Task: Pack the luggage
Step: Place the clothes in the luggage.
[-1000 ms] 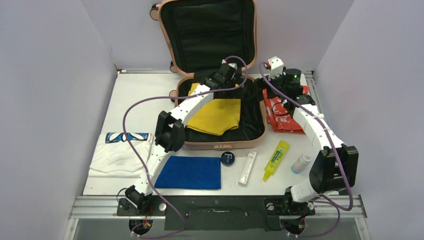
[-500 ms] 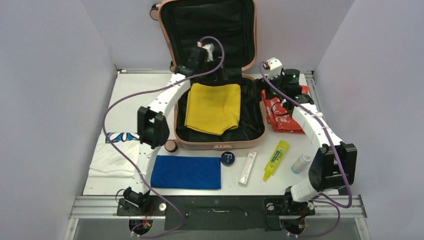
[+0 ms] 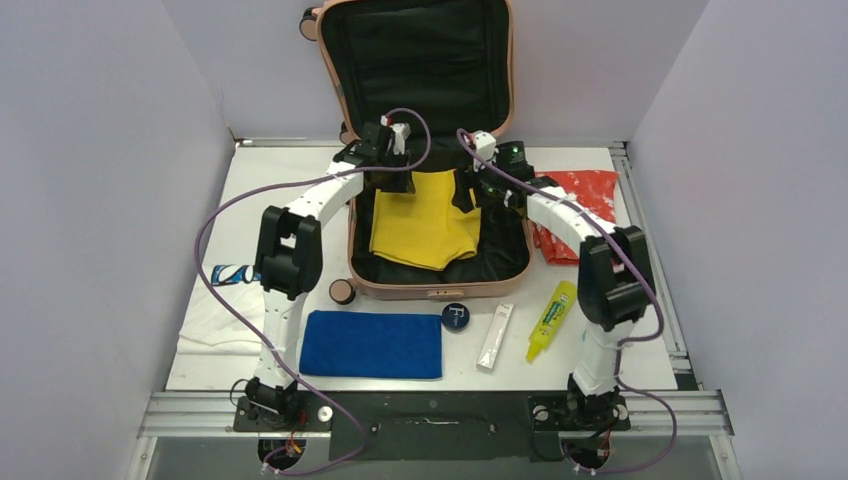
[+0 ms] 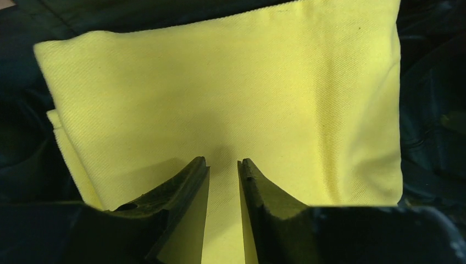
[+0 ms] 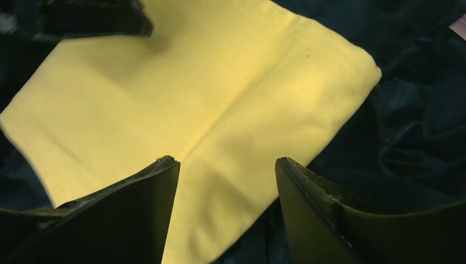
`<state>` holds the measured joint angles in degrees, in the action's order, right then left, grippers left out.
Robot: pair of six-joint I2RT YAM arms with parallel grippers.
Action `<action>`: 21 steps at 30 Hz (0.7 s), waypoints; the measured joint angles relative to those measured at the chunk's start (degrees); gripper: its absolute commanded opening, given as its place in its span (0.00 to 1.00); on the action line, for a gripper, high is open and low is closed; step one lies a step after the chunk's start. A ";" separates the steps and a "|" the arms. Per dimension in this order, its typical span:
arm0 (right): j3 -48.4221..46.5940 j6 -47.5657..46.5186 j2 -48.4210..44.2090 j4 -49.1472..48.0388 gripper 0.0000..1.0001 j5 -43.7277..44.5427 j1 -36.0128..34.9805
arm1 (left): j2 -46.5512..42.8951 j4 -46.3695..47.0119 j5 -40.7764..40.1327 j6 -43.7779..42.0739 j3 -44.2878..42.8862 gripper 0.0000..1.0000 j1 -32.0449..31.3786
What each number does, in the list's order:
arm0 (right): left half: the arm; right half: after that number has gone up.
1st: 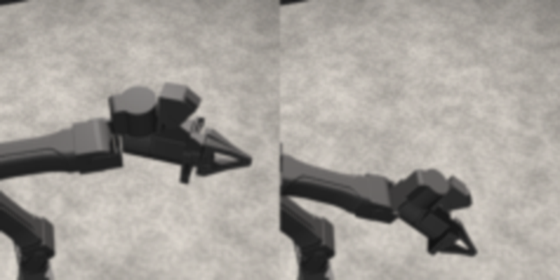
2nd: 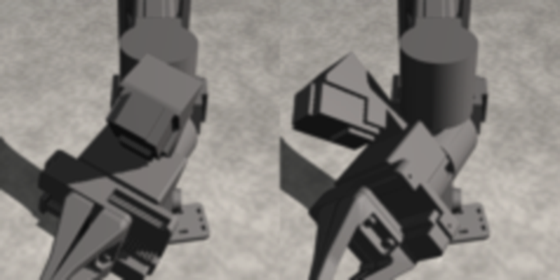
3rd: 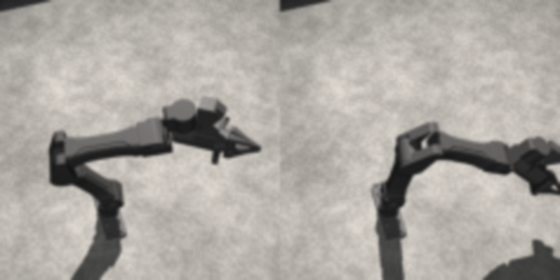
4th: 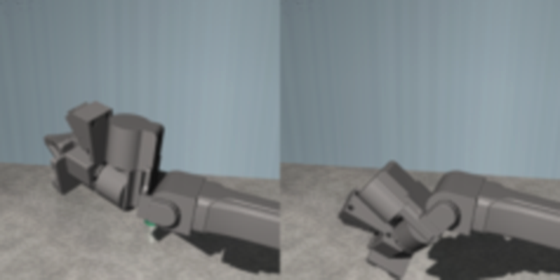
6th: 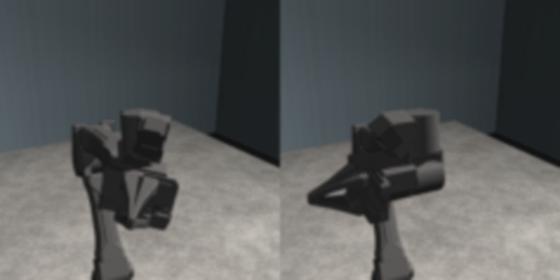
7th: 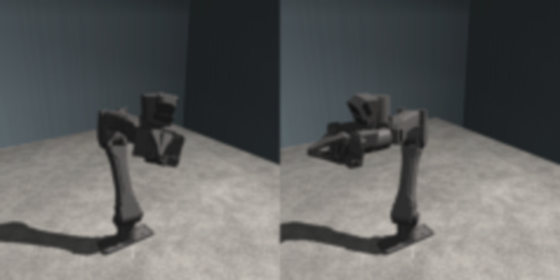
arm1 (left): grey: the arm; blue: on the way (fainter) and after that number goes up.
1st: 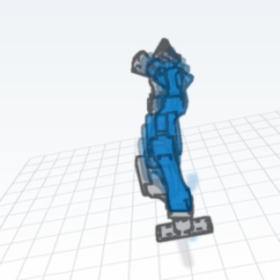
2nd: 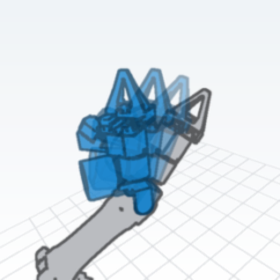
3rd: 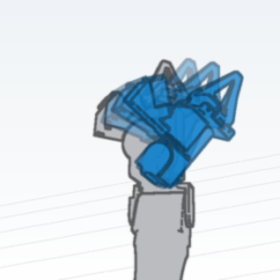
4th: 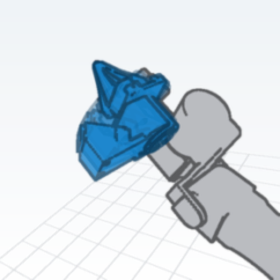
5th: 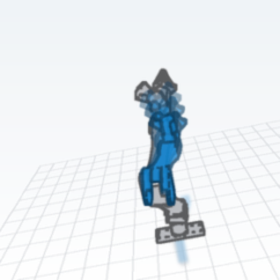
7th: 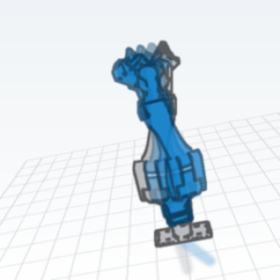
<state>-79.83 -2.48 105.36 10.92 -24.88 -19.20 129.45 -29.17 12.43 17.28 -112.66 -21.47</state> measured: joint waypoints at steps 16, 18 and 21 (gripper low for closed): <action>-14.21 8.59 14.64 4.35 0.63 10.93 0.79 | -2.49 4.20 -8.70 -1.68 9.60 0.12 -0.66; -15.21 8.63 16.20 4.57 0.53 11.67 0.79 | -3.10 4.55 -9.55 -1.66 10.56 0.11 -0.66; -16.70 8.52 18.86 4.81 0.43 12.94 0.79 | -3.67 4.63 -10.73 -1.51 11.39 0.11 -0.68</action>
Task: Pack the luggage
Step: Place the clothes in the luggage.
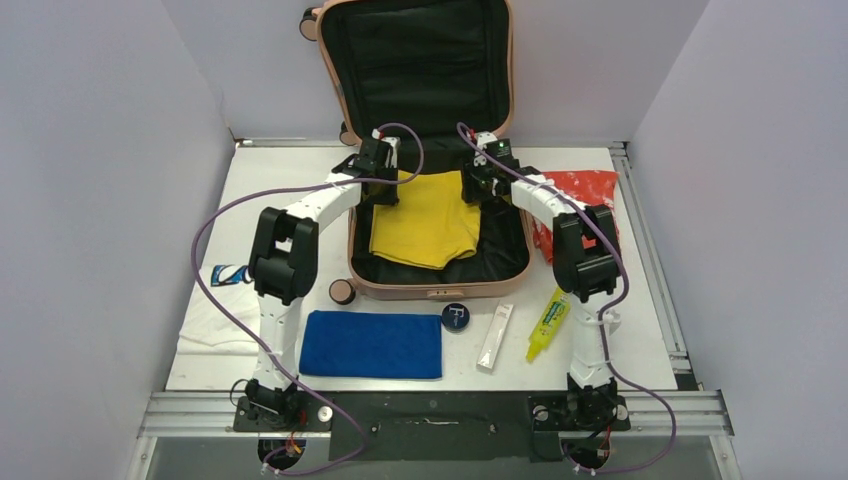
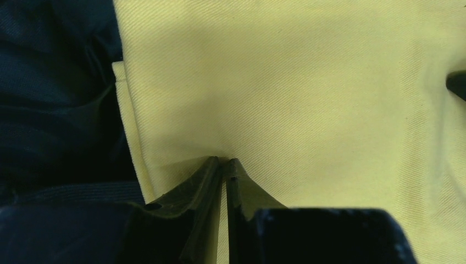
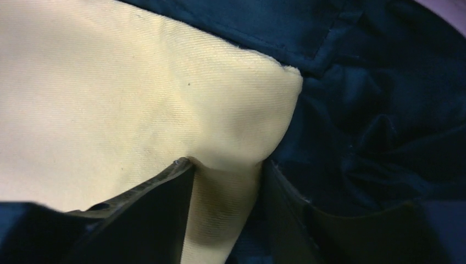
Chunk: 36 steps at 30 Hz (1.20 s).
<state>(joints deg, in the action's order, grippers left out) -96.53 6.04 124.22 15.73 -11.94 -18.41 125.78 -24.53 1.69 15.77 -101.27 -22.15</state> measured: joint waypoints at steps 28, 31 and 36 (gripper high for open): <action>3.13 -0.57 -10.88 -1.01 0.06 -10.60 -2.73 | -7.37 -2.69 1.49 1.53 3.58 0.35 0.87; 2.97 0.83 -9.14 -1.16 0.05 -13.92 -3.93 | -8.92 -2.23 2.82 1.11 4.55 0.32 0.87; 2.93 0.55 -3.54 4.79 0.05 -16.17 -4.07 | -8.96 -2.93 4.20 -0.24 6.80 0.27 0.26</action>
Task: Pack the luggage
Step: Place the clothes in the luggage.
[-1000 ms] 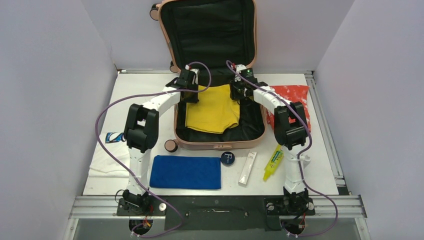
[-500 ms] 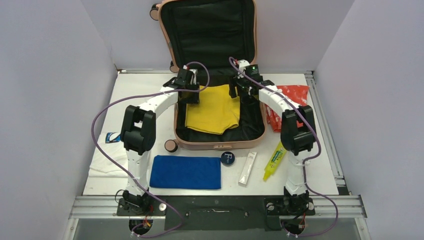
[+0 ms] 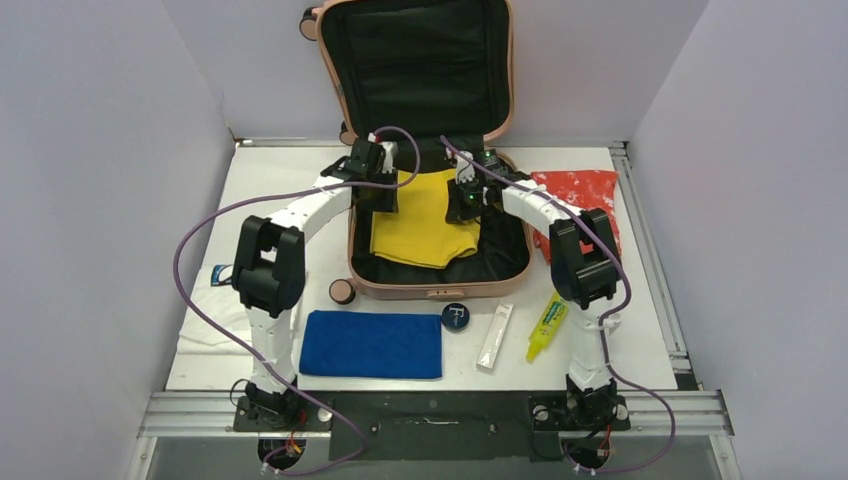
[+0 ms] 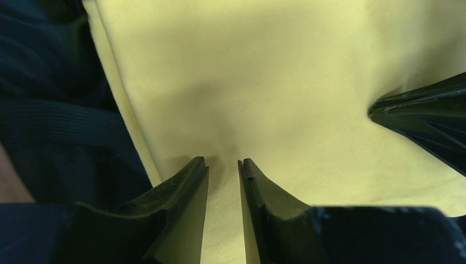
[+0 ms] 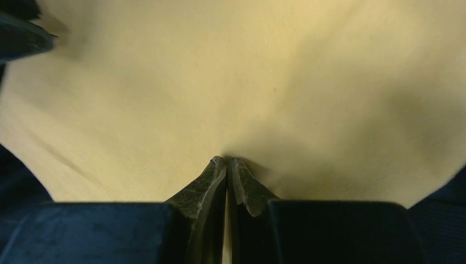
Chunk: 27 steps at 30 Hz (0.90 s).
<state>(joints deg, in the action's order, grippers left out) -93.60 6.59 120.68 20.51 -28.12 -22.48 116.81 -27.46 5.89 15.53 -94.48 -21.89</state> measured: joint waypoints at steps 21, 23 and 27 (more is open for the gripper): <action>4.28 -26.69 -38.07 4.85 0.90 17.53 7.82 | 3.17 -5.55 3.43 -0.28 -10.47 0.97 0.66; 9.14 -30.93 -41.31 4.42 0.90 20.06 10.62 | 2.29 -6.21 4.24 -0.09 -10.47 0.96 1.25; 18.99 -41.77 -42.91 7.72 0.90 22.36 14.38 | -0.28 -7.34 5.53 -0.22 -10.45 0.96 2.01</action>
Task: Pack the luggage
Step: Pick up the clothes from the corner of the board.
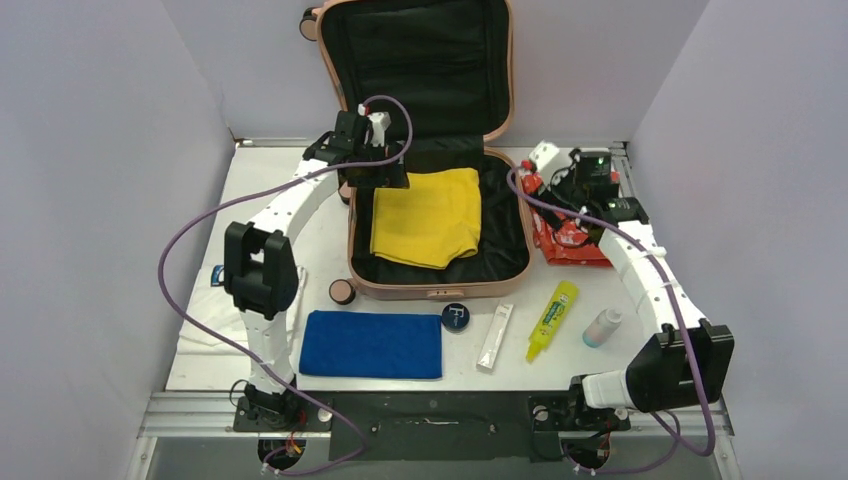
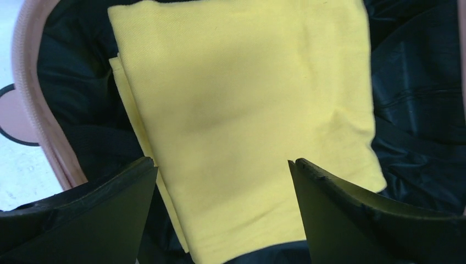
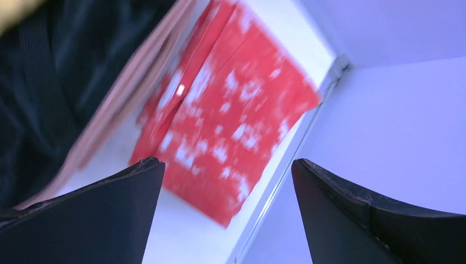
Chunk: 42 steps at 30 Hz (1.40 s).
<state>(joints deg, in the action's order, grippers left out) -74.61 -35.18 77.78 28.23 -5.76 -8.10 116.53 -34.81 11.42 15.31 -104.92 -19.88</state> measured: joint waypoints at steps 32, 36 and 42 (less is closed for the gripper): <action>12.81 -13.33 25.51 -17.18 0.90 -3.28 19.43 | -7.96 1.55 3.30 1.11 4.66 0.96 3.13; 9.79 -10.01 28.74 -20.83 0.90 0.50 22.05 | -7.93 1.55 3.56 1.16 4.66 0.96 3.39; 11.13 -8.28 25.11 -19.93 0.90 -0.42 23.54 | -7.85 1.55 3.87 1.20 4.66 0.96 3.50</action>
<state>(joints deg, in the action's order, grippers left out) -63.48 -43.46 102.89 8.29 -6.17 15.44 108.68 -33.26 15.29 16.51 -100.27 -16.38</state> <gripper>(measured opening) 0.897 0.963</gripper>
